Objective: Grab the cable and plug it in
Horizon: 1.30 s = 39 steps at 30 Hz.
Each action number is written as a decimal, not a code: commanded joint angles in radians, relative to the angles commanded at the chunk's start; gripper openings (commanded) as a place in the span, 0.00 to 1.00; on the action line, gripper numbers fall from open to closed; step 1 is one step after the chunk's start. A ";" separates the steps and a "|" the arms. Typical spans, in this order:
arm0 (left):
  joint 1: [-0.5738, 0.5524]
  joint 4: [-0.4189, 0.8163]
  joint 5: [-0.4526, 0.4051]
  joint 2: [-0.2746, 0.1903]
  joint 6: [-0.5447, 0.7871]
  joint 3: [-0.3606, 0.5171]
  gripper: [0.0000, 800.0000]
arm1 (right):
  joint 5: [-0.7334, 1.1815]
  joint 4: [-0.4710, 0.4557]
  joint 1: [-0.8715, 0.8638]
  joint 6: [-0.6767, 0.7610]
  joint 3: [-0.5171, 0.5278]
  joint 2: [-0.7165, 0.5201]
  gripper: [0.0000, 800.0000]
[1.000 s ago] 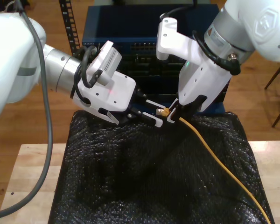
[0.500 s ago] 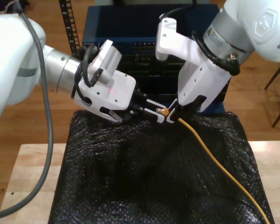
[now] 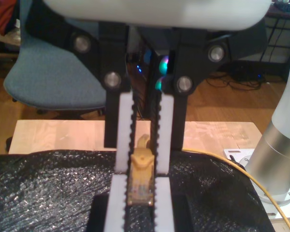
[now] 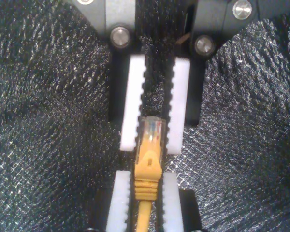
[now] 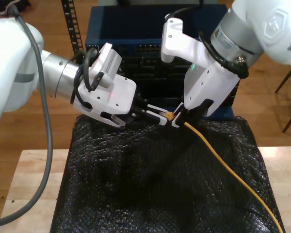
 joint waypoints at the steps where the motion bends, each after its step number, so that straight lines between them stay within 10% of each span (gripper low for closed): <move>1: 0.002 -0.003 0.003 0.000 0.000 0.000 0.00 | 0.000 0.000 0.000 -0.002 0.000 0.000 0.44; 12: 0.020 -0.023 0.006 0.002 -0.014 -0.002 0.00 | -0.002 0.003 0.012 -0.034 -0.005 -0.034 0.92; 39: 0.103 -0.249 0.419 0.109 -0.270 -0.011 0.00 | -0.103 0.028 0.041 -0.229 0.044 -0.364 1.00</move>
